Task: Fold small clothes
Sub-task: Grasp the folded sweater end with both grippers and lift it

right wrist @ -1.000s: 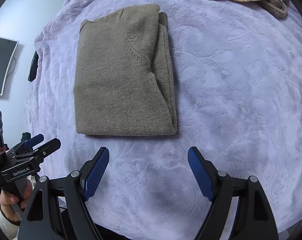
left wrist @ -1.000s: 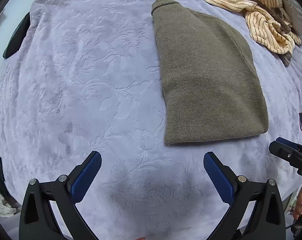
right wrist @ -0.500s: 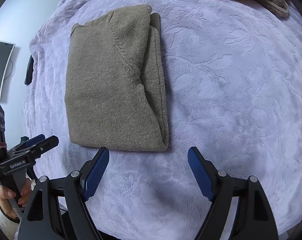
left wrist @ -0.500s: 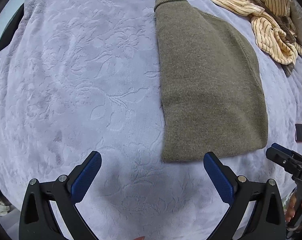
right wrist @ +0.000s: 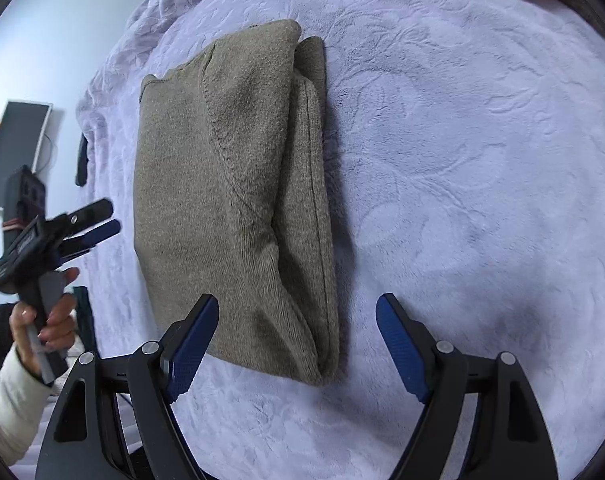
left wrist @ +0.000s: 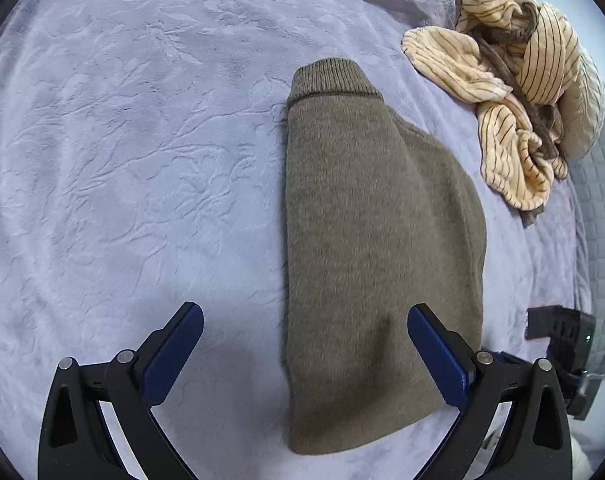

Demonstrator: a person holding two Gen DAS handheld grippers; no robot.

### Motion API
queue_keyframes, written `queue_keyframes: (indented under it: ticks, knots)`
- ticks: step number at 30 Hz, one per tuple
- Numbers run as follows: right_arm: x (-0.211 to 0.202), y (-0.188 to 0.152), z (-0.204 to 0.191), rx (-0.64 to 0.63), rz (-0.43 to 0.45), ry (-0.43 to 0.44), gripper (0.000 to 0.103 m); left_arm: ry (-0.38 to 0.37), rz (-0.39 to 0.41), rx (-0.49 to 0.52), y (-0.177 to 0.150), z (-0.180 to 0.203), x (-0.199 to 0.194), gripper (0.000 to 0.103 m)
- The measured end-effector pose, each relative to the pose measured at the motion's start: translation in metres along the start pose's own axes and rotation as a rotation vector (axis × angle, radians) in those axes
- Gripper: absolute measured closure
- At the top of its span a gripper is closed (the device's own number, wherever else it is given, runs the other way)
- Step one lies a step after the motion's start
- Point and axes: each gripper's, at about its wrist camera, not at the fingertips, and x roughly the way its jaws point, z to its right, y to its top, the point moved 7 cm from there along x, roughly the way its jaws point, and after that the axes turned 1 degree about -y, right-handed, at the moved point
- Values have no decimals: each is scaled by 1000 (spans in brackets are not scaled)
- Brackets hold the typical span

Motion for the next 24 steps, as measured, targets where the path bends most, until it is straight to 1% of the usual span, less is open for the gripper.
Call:
queue_keyframes:
  ticks: [2, 7, 11, 13, 15, 17, 20, 22, 24]
  knots:
    - [3, 5, 2, 13, -4, 29, 19, -43, -8, -5, 10, 3, 8, 0]
    - [10, 14, 5, 36, -38, 113, 19, -42, -10, 41, 26, 11, 19, 0]
    - [16, 3, 7, 42, -84, 182, 19, -68, -6, 48, 40, 16, 25, 0]
    - [19, -2, 8, 42, -100, 219, 19, -84, -23, 49, 43, 16, 32, 0]
    - [21, 0, 9, 50, -96, 222, 19, -68, -32, 43, 45, 15, 38, 0]
    - [19, 7, 10, 60, -67, 226, 19, -71, -21, 42, 42, 16, 38, 0]
    - [15, 25, 8, 50, -37, 235, 19, -77, -33, 68, 27, 15, 34, 0]
    - [15, 41, 7, 35, -30, 237, 19, -79, -53, 100, 11, 15, 32, 0]
    - [17, 63, 5, 19, -16, 247, 19, -104, -85, 128, -10, 14, 31, 0]
